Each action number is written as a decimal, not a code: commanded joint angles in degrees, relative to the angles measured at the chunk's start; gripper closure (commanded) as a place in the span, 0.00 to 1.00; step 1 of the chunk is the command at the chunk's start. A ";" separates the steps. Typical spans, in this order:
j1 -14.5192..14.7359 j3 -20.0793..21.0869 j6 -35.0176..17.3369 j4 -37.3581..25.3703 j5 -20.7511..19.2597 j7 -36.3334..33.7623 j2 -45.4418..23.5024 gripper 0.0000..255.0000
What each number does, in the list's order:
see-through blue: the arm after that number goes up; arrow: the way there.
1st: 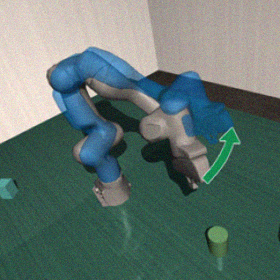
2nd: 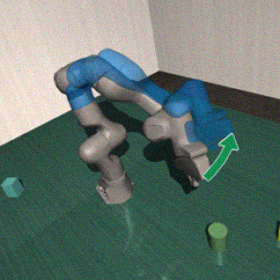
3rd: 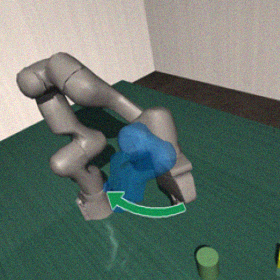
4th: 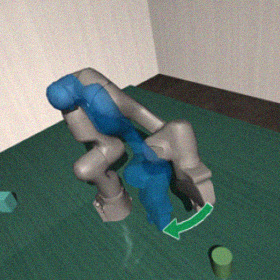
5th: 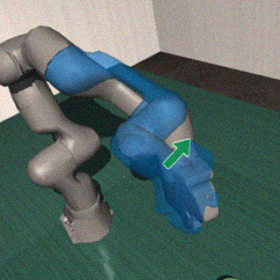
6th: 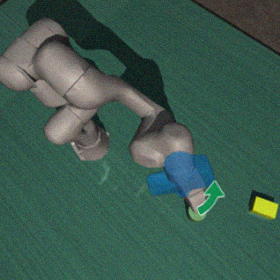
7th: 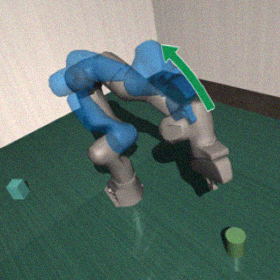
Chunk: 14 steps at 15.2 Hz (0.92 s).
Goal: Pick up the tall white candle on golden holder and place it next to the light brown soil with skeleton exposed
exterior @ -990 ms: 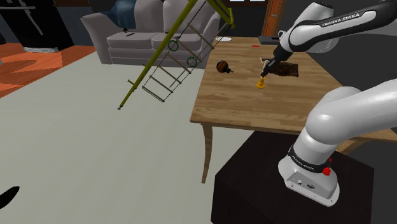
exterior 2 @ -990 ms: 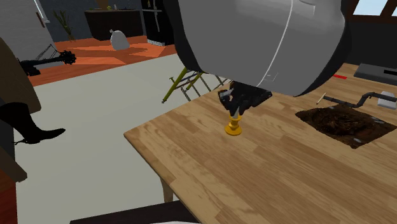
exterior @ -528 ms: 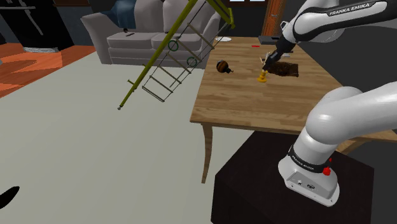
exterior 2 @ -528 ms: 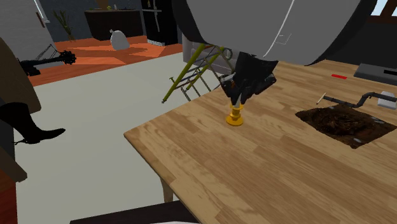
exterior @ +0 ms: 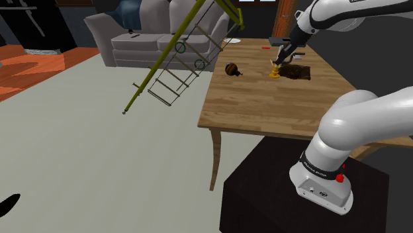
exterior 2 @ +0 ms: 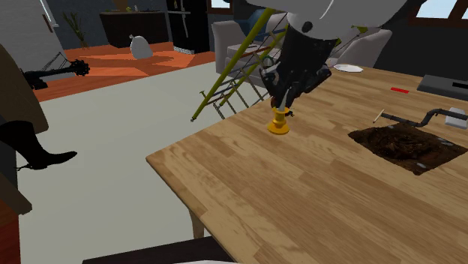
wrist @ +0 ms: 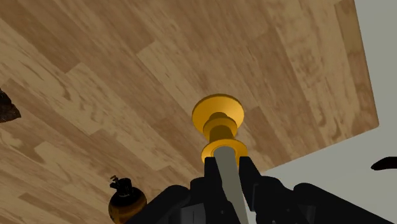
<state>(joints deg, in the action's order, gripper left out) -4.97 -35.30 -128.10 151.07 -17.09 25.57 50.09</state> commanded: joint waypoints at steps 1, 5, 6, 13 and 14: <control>0.16 0.56 1.69 -1.43 0.40 -0.08 0.27 1.00; 0.56 1.74 4.72 -4.19 1.21 -0.41 0.56 1.00; 0.67 2.02 5.46 -4.90 1.41 -0.49 0.59 1.00; 1.00 -4.95 8.20 -11.30 0.44 6.59 -1.80 1.00; 1.24 -6.48 8.49 -12.51 0.28 8.01 -2.41 1.00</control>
<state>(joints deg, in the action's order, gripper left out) -3.90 -40.22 -119.57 139.41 -16.56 32.12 48.29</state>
